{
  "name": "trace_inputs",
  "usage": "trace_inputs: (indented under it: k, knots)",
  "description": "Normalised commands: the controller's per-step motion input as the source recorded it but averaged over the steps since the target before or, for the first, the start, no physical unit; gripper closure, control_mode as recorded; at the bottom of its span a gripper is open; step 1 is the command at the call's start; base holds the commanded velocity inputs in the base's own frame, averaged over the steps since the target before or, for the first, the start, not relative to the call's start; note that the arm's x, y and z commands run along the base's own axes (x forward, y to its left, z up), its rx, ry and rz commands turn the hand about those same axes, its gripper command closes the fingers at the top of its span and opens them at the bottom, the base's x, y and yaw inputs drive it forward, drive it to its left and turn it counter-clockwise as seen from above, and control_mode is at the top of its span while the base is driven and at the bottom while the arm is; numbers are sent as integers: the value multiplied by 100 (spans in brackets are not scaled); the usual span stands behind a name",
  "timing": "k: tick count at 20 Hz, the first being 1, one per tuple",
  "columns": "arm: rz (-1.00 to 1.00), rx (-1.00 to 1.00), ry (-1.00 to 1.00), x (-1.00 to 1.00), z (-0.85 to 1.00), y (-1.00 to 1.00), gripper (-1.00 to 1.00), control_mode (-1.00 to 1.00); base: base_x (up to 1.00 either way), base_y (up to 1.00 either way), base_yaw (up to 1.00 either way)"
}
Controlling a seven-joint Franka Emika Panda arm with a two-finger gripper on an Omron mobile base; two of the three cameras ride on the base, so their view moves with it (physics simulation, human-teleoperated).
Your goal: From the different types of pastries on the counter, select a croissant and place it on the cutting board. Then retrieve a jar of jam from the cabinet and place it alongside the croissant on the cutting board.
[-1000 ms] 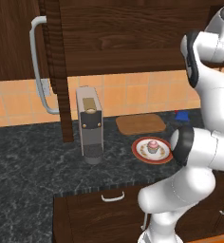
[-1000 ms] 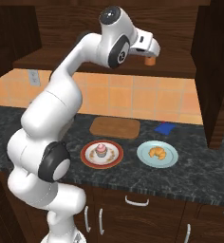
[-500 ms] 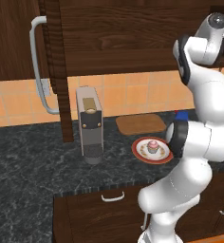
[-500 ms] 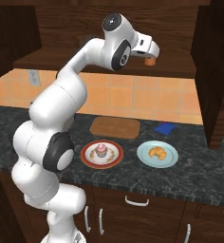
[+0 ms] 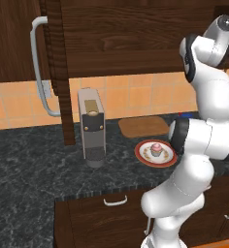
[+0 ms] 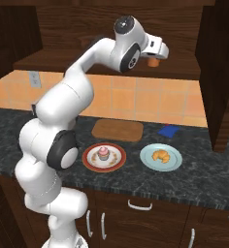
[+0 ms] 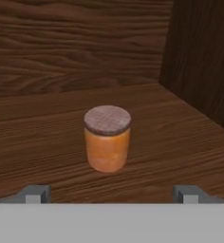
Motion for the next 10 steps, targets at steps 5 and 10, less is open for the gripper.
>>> trace_inputs:
  k: [5, 10]
  knots:
    - [0, 0, 0, 41, 0, 0, -100, -100, 0, 0, 0]
    - [5, 0, 0, 15, 0, -23, -100, -100, 0, 0, 0]
